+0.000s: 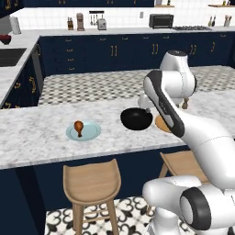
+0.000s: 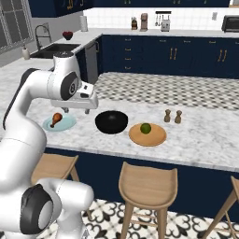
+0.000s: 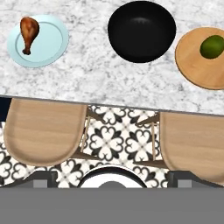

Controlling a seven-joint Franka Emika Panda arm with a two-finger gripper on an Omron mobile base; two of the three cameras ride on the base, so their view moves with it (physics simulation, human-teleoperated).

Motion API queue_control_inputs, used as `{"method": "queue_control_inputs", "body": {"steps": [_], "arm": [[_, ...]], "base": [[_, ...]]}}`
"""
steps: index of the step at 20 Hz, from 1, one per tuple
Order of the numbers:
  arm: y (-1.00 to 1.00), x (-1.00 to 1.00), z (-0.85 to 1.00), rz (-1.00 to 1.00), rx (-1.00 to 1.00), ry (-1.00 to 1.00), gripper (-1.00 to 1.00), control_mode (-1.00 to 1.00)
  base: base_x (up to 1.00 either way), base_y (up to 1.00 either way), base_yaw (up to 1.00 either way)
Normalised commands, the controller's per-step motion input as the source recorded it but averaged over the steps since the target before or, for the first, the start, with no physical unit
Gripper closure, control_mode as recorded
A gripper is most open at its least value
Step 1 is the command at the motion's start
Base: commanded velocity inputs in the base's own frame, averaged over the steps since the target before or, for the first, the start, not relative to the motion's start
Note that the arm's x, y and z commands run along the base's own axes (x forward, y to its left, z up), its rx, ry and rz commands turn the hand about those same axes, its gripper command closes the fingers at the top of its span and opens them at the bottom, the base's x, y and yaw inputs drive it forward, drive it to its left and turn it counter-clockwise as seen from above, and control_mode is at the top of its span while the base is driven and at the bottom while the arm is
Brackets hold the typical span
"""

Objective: Pick the chicken drumstick and lime from their plates and place them in the bowl. Then put the bowl in the fridge.

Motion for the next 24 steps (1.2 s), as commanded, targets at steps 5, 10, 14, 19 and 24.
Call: {"method": "queue_control_inputs", "body": {"steps": [5,10,14,19,24], "arm": [[-0.19,0.37,-0.03,0.0,0.0,0.0,-1.0,-1.0],[-0.94,0.61,-0.23,0.0,0.0,0.01,-1.0,-1.0],[-1.0,0.75,-0.39,0.0,0.0,0.06,-1.0,-1.0],[-0.97,0.48,-0.53,0.03,0.0,0.02,-1.0,-1.0],[-0.72,0.53,-0.57,0.08,0.0,0.03,-1.0,-1.0]], "base": [[0.26,0.0,0.0],[0.0,0.0,0.0],[0.0,0.0,0.0],[0.0,0.0,0.0],[0.0,0.0,0.0]]}}
